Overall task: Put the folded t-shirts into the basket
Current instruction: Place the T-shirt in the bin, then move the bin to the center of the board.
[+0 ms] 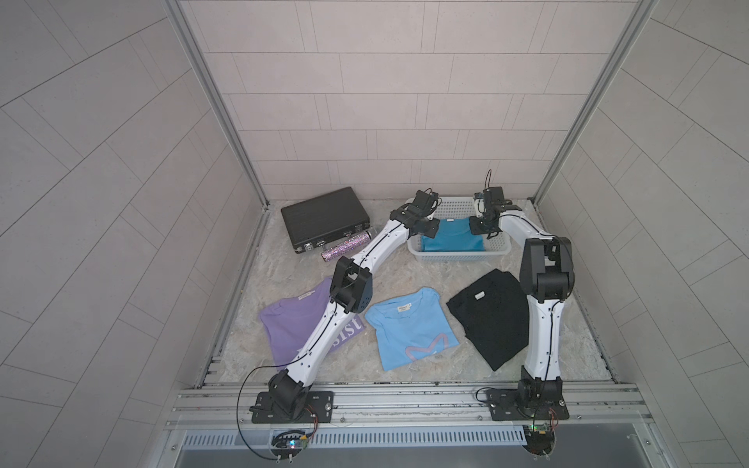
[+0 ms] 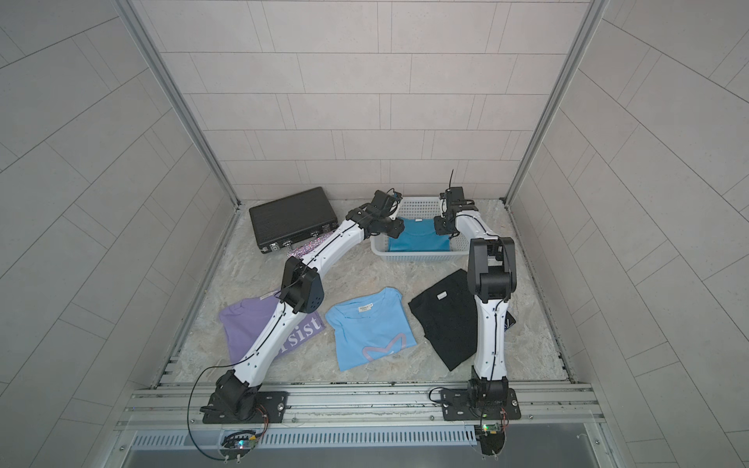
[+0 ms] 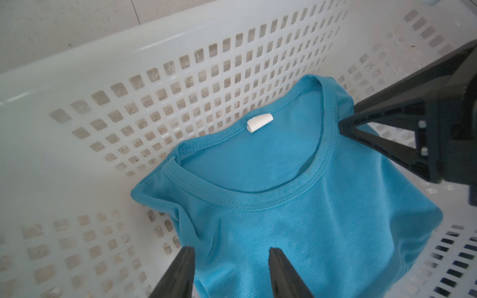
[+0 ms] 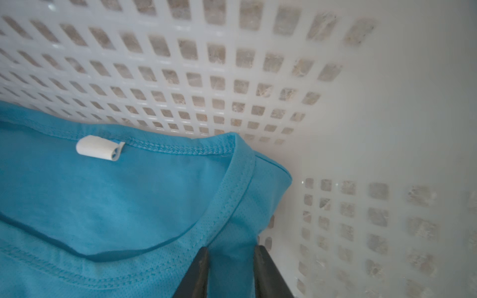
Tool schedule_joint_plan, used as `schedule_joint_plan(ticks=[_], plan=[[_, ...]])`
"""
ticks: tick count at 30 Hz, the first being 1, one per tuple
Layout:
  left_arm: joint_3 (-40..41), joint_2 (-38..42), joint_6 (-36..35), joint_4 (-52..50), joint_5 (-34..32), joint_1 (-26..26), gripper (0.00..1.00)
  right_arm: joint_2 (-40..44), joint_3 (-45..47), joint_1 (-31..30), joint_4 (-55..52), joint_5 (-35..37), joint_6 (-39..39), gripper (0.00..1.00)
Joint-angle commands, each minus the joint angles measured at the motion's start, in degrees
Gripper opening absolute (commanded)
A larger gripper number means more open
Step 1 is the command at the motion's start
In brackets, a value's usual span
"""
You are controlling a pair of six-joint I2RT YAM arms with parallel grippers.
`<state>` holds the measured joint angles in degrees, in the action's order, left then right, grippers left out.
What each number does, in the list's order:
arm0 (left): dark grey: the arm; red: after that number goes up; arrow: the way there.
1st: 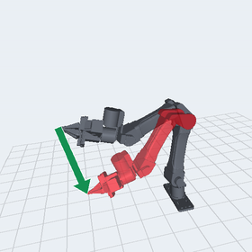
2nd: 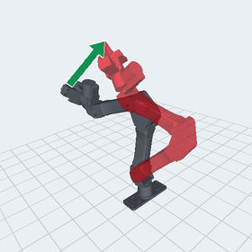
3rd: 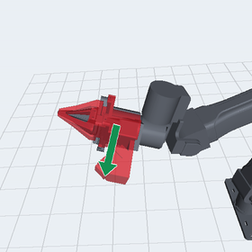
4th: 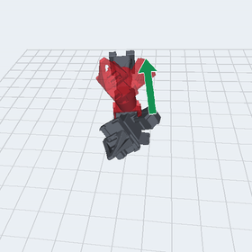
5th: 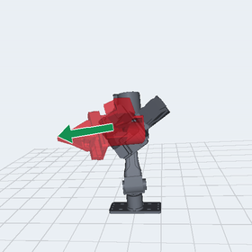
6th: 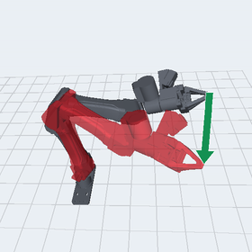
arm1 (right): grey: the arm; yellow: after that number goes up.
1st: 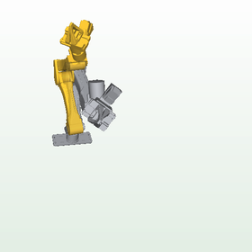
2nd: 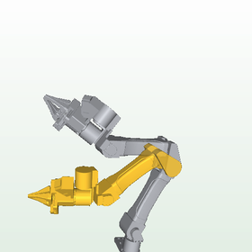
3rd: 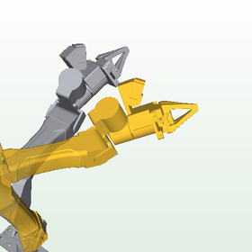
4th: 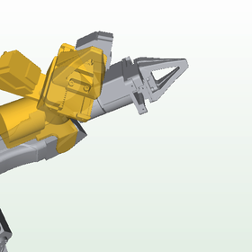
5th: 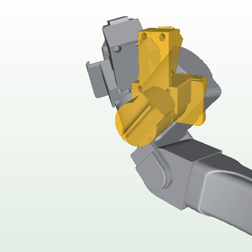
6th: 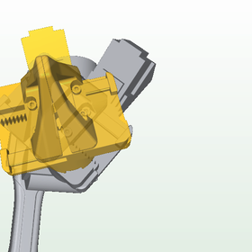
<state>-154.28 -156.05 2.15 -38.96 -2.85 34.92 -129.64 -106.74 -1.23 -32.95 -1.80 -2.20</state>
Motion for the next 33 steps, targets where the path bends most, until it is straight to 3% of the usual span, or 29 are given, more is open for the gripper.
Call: schedule_joint_plan(ticks=[1,4,8,13,17,19,24,29,33], plan=[[-0.78,4.84,-1.95,-2.61,1.34,0.37,0.51,3.26,-1.26,-0.26,0.18,0.92,-2.09,0.34],[0.07,8.11,-2.24,-4.31,4.40,0.49,0.56,7.65,0.49,-0.28,0.31,-4.18,-3.14,0.36],[7.44,14.85,-3.98,-4.21,4.88,0.38,0.57,13.23,2.43,-0.04,-2.02,-10.20,-3.76,0.41],[20.05,24.43,-7.54,-3.61,3.30,0.01,0.57,17.97,5.70,2.69,-3.99,-8.31,-3.35,0.54],[30.50,32.71,-8.91,-3.44,2.25,-0.69,0.58,18.19,5.67,6.66,-6.03,-5.68,-4.20,0.69],[35.82,36.59,-10.03,-2.87,1.77,-0.96,0.59,17.40,5.47,8.25,-7.00,-4.64,-4.28,0.72],[47.23,44.39,-12.14,-1.08,-0.42,-1.51,0.59,13.42,3.80,10.47,-8.52,-4.48,-6.03,0.73],[52.23,47.50,-12.60,-1.81,-1.19,-2.41,0.59,9.35,1.81,10.57,-10.57,-8.94,-7.05,0.71],[55.30,48.86,-12.45,-1.71,-1.14,-3.75,0.59,7.47,1.18,10.53,-11.86,-11.06,-6.61,0.63]])
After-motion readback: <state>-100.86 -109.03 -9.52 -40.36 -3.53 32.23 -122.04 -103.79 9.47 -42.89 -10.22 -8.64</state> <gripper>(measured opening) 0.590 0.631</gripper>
